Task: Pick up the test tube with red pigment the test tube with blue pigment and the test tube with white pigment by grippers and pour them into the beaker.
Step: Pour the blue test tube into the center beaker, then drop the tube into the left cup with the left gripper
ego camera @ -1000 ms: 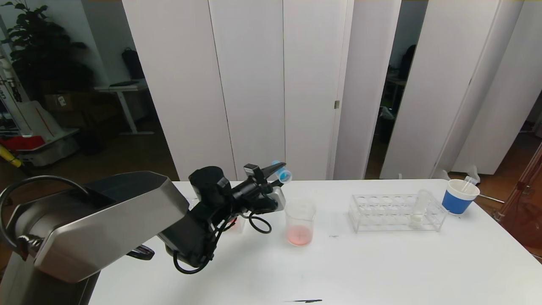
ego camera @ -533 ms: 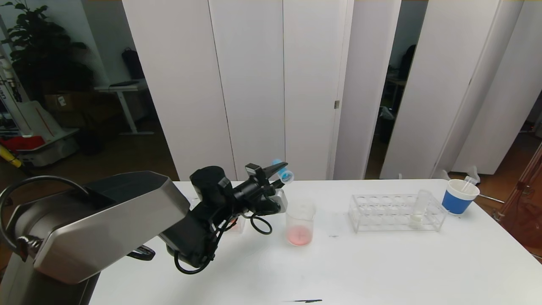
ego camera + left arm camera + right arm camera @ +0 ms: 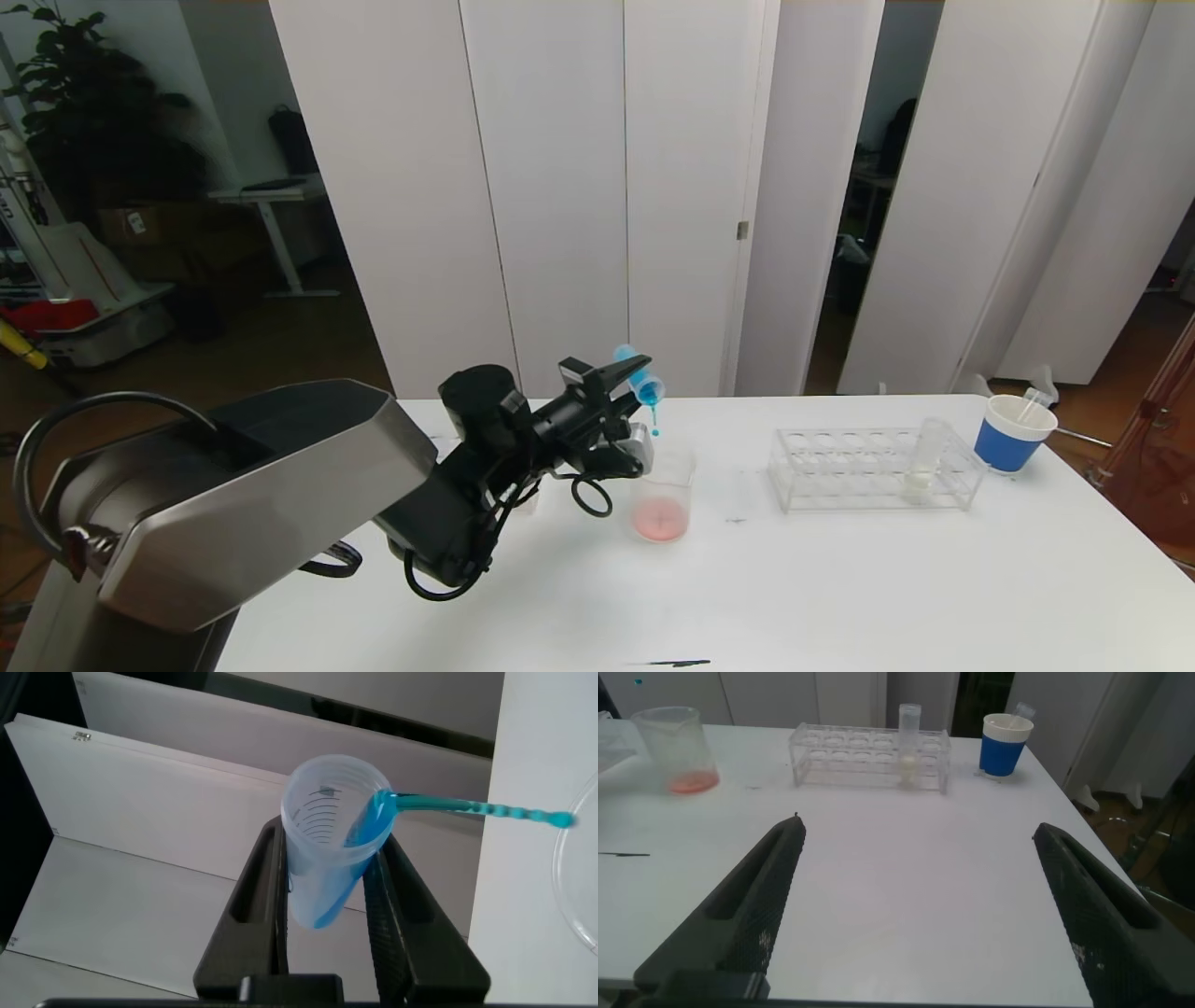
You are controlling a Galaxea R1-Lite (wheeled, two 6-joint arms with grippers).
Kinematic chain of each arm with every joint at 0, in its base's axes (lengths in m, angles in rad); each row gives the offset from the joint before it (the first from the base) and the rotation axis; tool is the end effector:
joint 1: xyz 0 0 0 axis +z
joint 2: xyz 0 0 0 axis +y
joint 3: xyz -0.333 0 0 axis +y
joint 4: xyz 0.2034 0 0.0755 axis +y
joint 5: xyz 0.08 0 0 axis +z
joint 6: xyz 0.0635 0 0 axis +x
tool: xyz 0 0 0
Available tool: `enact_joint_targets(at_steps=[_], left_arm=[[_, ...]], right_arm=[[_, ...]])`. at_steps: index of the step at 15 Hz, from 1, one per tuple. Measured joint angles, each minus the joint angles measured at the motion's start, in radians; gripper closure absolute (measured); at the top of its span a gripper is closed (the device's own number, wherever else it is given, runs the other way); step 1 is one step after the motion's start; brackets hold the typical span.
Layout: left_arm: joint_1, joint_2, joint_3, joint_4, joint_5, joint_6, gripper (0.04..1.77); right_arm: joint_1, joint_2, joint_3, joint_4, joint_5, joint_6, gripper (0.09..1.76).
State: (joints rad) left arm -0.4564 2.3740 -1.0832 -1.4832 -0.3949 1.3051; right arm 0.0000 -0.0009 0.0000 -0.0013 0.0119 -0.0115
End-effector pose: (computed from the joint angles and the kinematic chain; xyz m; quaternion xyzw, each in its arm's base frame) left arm 0.4420 -0.2442 0.0831 0.5481 -0.3258 -0.2683 0.7221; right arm 0.0138 0.0008 0.0757 -0.0058 -0.0011 0.0059 1.0000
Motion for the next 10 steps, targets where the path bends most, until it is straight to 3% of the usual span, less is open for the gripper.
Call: enact_joint_targets(at_steps=[10], left_arm=[[-0.003, 0.034, -0.030, 0.000, 0.009, 0.000, 1.25]], right_arm=[[0.000, 0.000, 0.000, 0.000, 0.000, 0.000, 0.10]])
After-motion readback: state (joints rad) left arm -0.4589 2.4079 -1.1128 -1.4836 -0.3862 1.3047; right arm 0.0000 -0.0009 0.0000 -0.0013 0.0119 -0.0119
